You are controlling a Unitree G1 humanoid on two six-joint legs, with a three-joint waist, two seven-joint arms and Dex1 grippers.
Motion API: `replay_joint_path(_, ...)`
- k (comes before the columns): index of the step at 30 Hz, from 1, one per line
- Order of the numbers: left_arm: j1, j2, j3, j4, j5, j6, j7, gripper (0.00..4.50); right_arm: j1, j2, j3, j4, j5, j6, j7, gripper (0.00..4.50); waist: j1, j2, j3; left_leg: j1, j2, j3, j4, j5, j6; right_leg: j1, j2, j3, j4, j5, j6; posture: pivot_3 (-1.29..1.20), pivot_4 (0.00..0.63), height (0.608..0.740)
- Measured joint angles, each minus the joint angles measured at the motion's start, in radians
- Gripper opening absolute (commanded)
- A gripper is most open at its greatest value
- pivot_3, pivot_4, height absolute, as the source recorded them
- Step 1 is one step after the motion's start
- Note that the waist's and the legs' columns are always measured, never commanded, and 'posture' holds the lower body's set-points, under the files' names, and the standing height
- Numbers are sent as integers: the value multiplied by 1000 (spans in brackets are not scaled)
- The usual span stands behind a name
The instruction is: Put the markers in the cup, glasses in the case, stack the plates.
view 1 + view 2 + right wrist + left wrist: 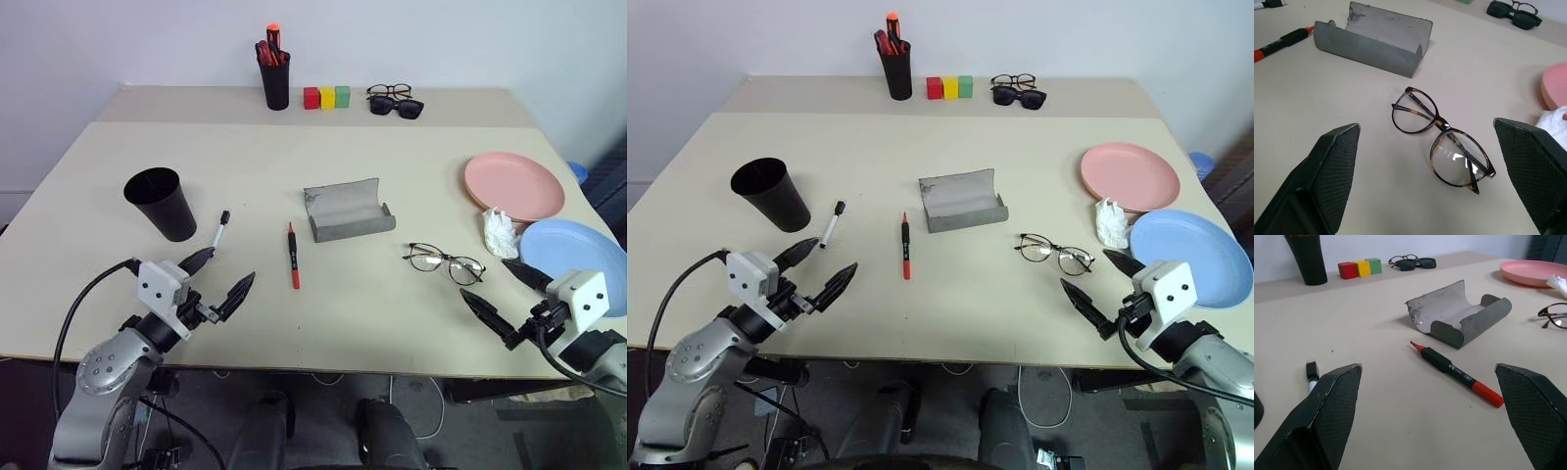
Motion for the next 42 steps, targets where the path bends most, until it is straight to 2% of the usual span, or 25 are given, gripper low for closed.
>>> replay_joint_path(30,-39,-13,-7,-54,-8,125,51,4500,-30,4,26,0,7,-10,25,4439,0,0,0,2,0,0,1,0,0,2,0,0,2,0,0,0,150,739)
replay_joint_path(34,-162,-56,-7,-106,-27,313,210,4500,-100,-4,32,-5,70,-17,77,4439,2,-1,1,4,0,0,3,0,0,3,0,0,6,-2,3,0,150,739)
replay_joint_path(38,-416,-156,-7,-116,-82,615,433,4500,-198,-52,83,-1,95,-10,148,4439,0,-5,2,8,0,0,8,0,0,7,1,0,13,-4,6,0,150,739)
replay_joint_path(42,-646,-235,-18,-65,-82,891,581,4500,-283,-96,137,30,82,-12,202,4439,-2,-10,5,13,-1,0,8,0,0,12,1,0,14,-5,9,0,150,739)
